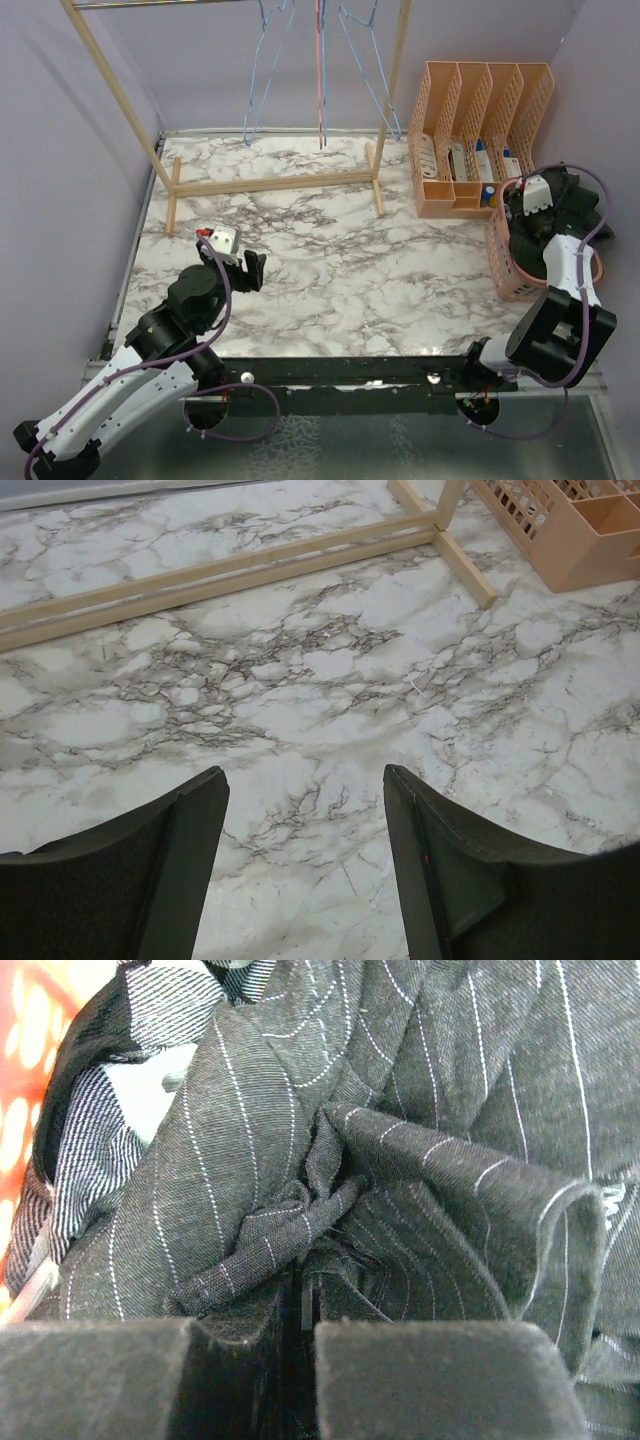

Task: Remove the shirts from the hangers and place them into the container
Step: Place the shirt in the bin.

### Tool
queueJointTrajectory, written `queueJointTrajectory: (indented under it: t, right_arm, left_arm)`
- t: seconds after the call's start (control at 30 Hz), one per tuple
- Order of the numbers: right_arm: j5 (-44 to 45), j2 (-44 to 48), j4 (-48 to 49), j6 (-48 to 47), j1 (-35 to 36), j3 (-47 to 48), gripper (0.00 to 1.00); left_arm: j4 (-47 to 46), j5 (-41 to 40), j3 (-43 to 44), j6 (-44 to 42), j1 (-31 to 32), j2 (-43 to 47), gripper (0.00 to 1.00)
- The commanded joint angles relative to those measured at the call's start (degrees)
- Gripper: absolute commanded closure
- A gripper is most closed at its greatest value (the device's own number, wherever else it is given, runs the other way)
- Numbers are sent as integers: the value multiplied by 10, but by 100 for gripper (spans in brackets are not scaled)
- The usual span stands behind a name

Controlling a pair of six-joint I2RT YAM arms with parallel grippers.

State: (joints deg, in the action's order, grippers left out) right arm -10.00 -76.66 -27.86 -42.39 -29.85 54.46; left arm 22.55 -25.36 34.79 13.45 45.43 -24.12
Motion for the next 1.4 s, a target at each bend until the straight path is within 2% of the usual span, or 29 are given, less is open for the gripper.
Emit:
queueJointTrajectory:
  t: [0.0, 0.23, 0.47, 0.57, 0.8, 0.87, 0.93, 1.0, 1.03, 1.2, 1.37]
  right_arm:
    - [-16, -83, -36, -27, 1, -100, 99]
    - [27, -152, 31, -51, 2, -174, 99]
    - [62, -166, 64, -79, 1, -204, 99]
    - [49, -136, 42, -85, 1, -197, 99]
    - [-3, -6, -100, -106, 2, -134, 96]
    - [-11, 24, -142, -114, 1, -110, 87]
    - [-23, 60, -174, -116, 1, -86, 62]
    - [-37, 100, -190, -112, 1, -64, 24]
    - [-62, 149, -192, -83, 1, -25, 1]
    - [-126, 175, -199, -6, 1, 84, 0]
    - [-193, 122, -218, 83, 1, 213, 0]
  left_arm:
    - [0, -8, -1, 7, -3, -7, 33]
    - [0, -10, -1, 9, -3, -9, 33]
    - [2, -7, 2, 11, -3, -18, 34]
    - [2, -7, 3, 12, -3, -22, 34]
    - [4, -7, 5, 13, -3, -27, 34]
    - [3, -7, 5, 13, -3, -27, 34]
    - [3, -7, 5, 12, -3, -26, 33]
    - [3, -7, 5, 13, -3, -25, 33]
    - [3, -8, 5, 13, -3, -25, 32]
    - [5, -7, 4, 13, -3, -24, 31]
    - [4, -6, 4, 13, -3, -21, 31]
